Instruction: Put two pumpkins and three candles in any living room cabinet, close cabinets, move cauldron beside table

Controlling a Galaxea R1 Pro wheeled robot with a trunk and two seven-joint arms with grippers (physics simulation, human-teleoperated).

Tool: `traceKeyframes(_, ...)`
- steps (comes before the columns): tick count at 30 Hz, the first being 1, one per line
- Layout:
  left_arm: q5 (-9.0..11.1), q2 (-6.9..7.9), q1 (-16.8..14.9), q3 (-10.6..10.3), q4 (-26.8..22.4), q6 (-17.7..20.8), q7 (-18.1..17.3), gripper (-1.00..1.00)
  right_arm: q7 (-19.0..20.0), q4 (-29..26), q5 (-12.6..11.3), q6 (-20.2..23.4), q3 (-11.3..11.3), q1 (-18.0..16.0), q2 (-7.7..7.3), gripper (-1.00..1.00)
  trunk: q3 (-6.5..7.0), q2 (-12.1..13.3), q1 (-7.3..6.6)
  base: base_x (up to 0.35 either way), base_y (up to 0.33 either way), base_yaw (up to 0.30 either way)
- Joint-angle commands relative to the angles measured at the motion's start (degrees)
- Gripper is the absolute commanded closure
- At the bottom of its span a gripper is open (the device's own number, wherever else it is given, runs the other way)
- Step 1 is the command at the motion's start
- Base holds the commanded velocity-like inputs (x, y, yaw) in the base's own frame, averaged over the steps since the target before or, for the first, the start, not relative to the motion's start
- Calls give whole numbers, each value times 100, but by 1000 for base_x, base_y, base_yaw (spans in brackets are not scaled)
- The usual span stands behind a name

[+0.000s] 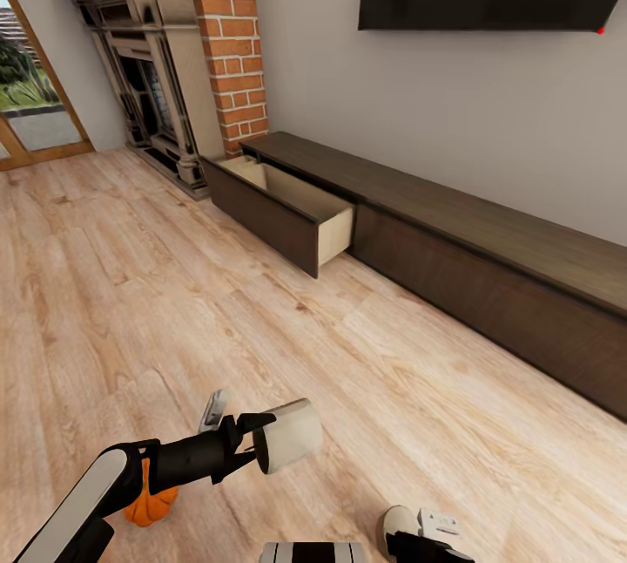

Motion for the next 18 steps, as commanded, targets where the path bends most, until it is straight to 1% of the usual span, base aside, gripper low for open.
traceKeyframes(1, 51, 3, -3, -4, -3, 1, 37, 100, -50, -15, -47, 19, 48, -3, -9, -100, -5, -2, 1, 216, 66, 0)
traceKeyframes(11, 53, -5, -3, -4, -4, 1, 37, 100, -43, -13, -45, 19, 50, 0, -9, -100, -5, -2, 1, 93, 13, 0)
traceKeyframes(18, 53, -6, -3, -4, -16, 1, 32, 100, -43, -7, -21, 19, 48, -3, -4, -100, -5, -2, 1, 15, 0, 0)
